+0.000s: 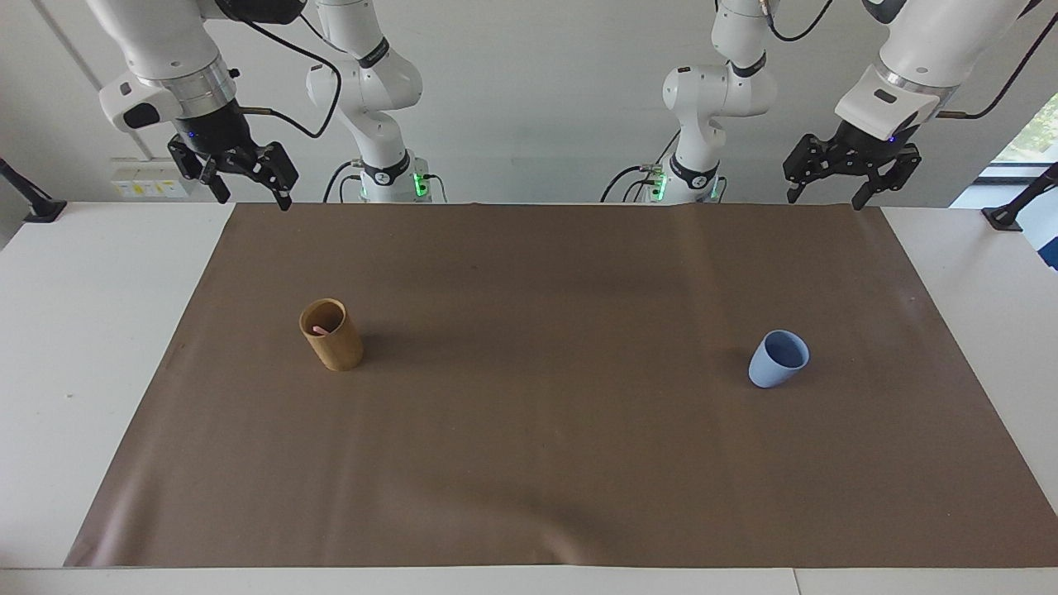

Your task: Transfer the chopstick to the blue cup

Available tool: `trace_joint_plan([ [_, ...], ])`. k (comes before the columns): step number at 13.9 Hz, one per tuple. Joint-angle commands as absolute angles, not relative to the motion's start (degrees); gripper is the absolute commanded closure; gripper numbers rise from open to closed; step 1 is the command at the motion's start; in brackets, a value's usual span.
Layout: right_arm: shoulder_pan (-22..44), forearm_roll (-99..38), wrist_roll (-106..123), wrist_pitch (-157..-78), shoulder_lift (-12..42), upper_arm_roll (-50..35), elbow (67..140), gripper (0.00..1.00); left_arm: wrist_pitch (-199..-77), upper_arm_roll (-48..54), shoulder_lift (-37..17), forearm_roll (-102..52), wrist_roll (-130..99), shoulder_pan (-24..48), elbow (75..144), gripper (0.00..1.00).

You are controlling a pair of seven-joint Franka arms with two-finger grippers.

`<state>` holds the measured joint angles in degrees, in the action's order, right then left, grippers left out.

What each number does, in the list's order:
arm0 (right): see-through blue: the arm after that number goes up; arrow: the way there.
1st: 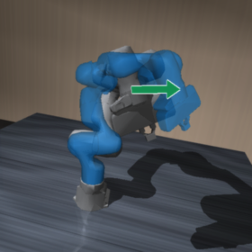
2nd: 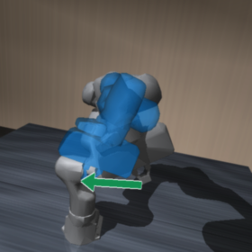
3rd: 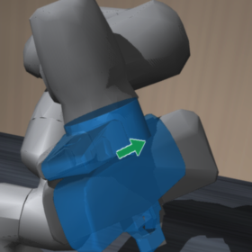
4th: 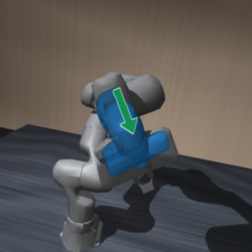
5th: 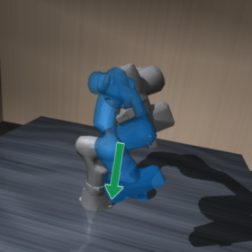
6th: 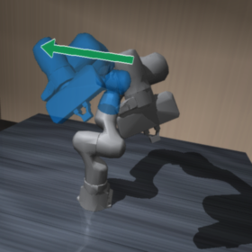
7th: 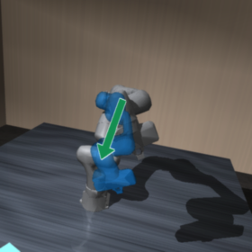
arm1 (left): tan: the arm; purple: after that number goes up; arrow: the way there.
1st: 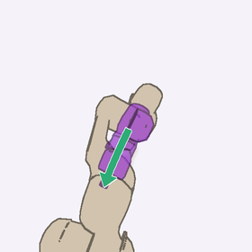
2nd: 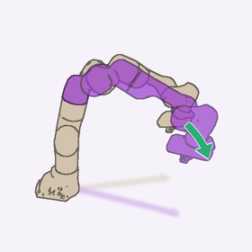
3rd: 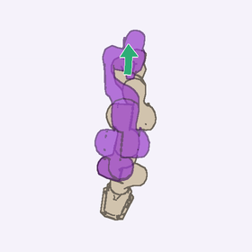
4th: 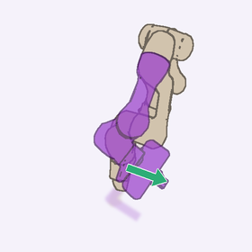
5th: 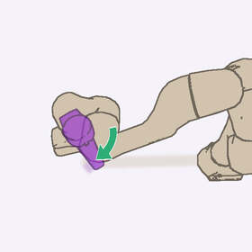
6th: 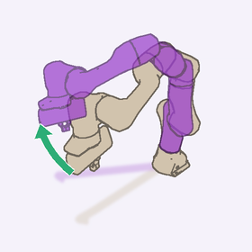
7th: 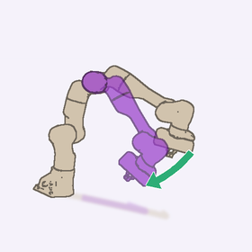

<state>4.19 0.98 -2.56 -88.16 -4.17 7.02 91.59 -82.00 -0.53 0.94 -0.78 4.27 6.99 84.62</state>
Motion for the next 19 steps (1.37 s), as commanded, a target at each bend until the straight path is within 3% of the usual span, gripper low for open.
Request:
trace_joint_plan([
  [1,4.22,0.70,0.08,-89.12,-4.04,7.03,91.32,0.00,-82.00,-0.26,2.55,-1.14,5.10,6.59,86.40,0.00],
  [19,4.31,-0.26,-0.26,-89.03,-4.66,7.12,91.49,0.00,-81.21,-0.09,2.64,-1.41,5.18,6.68,86.31,0.00],
])
